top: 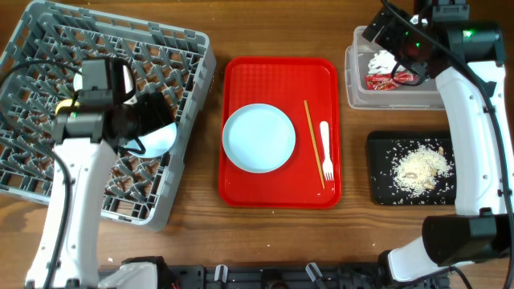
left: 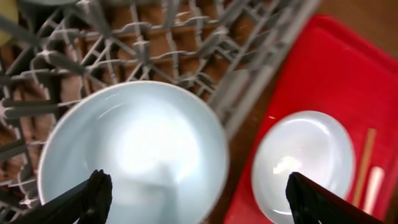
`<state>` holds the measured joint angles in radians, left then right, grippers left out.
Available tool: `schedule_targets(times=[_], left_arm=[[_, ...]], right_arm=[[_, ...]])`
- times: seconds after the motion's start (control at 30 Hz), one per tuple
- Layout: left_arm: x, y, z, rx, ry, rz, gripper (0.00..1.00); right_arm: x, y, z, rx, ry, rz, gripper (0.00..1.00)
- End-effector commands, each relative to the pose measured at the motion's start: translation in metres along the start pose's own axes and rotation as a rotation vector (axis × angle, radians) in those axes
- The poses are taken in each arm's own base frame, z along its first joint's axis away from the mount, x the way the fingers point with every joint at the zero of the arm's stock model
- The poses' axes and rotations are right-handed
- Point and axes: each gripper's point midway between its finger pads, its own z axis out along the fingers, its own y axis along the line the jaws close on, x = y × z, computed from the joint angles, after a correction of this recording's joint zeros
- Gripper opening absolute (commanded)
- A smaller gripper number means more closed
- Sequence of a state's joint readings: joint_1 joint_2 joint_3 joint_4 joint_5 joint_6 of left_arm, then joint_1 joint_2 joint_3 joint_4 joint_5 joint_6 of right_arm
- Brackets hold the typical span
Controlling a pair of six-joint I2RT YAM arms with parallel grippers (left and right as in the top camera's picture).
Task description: Sort waste into correct bins and load items into the dishwasher rack
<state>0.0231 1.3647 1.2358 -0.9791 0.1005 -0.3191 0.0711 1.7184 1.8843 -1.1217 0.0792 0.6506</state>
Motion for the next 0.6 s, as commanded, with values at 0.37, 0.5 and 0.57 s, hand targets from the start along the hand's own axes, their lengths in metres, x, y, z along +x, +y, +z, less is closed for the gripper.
schedule_targets(times=[0.37, 0.5, 0.57], left_arm=[[0.037, 0.018, 0.067, -0.229, 0.174, 0.119, 0.78], [0.036, 0.032, 0.074, -0.311, 0.182, 0.131, 0.68], [0.039, 0.037, 0.082, -0.333, 0.203, 0.134, 0.56]], right_arm=[[0.001, -0.004, 0.008, 0.025, 0.004, 0.003, 1.0], [0.001, -0.004, 0.008, 0.025, 0.004, 0.003, 1.0], [0.001, -0.004, 0.008, 0.025, 0.004, 0.003, 1.0]])
